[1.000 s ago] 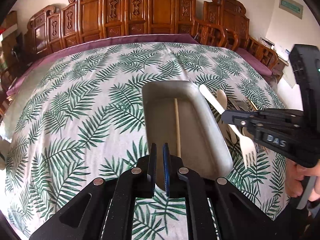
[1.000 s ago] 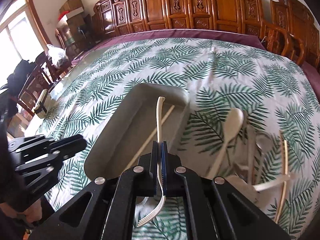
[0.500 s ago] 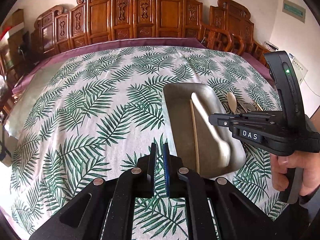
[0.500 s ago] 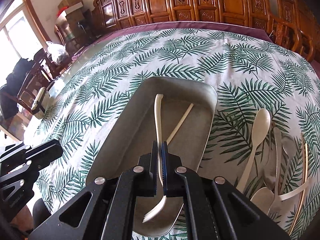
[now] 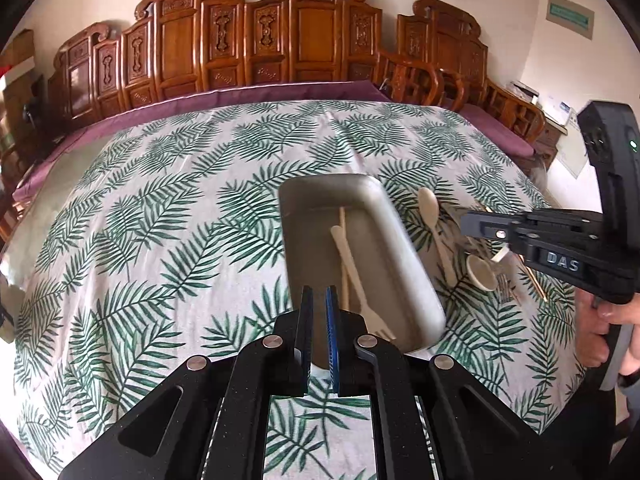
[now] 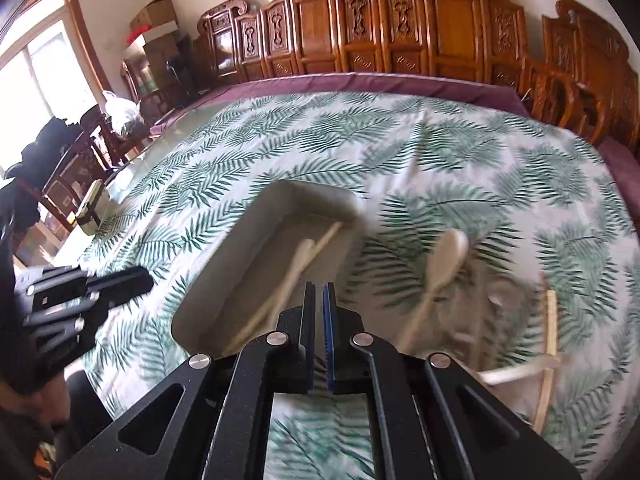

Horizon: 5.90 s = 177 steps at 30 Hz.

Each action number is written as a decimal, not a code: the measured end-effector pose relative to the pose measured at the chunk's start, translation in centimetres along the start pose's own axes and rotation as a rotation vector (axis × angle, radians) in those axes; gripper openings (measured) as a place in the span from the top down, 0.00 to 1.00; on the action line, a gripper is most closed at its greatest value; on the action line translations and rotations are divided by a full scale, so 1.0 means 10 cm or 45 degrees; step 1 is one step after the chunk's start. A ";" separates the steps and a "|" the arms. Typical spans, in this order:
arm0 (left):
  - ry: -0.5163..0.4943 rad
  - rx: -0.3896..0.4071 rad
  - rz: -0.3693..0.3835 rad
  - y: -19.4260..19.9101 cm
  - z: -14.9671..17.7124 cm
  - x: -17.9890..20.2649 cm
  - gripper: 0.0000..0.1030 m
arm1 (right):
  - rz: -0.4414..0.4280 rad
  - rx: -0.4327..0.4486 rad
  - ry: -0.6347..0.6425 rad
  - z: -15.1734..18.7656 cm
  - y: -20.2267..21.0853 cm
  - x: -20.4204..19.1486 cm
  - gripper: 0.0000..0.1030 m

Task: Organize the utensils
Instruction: 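Lower the wooden fork into the grey tray and open the right gripper, then grasp a wooden chopstick with the right gripper while the left gripper grasps a metal fork, then lift the chopstick with the right gripper while the left gripper lifts the metal fork, then lower the metal fork into the grey tray and open the left gripper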

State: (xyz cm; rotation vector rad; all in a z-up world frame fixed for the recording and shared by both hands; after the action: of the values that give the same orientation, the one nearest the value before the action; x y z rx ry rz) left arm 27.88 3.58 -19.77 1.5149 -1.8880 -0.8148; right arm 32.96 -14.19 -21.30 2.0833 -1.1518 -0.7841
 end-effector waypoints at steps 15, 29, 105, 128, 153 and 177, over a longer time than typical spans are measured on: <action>-0.126 -0.006 0.093 -0.07 -0.05 0.77 0.95 | 0.197 0.022 -0.052 0.67 0.68 1.04 0.95; -0.176 -0.098 0.142 -0.45 0.01 1.38 0.85 | 0.228 -0.026 -0.109 1.00 0.60 1.43 0.81; -0.126 -0.123 0.156 -0.64 0.13 2.04 0.97 | 0.132 -0.116 -0.234 1.27 0.21 1.81 0.81; -0.091 -0.084 0.133 -0.44 0.19 1.76 0.97 | 0.400 -0.137 -0.216 1.27 0.19 2.08 0.95; -0.017 -0.038 -0.028 -0.28 -0.01 0.92 0.97 | 0.284 0.016 -0.129 0.81 0.61 1.49 0.95; 0.079 -0.126 -0.098 -0.65 -0.06 0.27 0.97 | 0.086 0.001 0.056 0.47 0.34 0.14 0.95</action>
State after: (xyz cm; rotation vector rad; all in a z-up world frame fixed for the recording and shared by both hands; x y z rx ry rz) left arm 31.92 -0.25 -24.16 1.5418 -1.7285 -0.8722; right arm 28.38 -17.93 -21.93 2.0413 -1.1923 -0.7029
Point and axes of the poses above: each gripper's, at about its wrist camera, not at the fingertips, and y roughly against the way its jaws point, x to its right, z to its underside, the point moved 6 cm from there along -y, roughly the way its jaws point
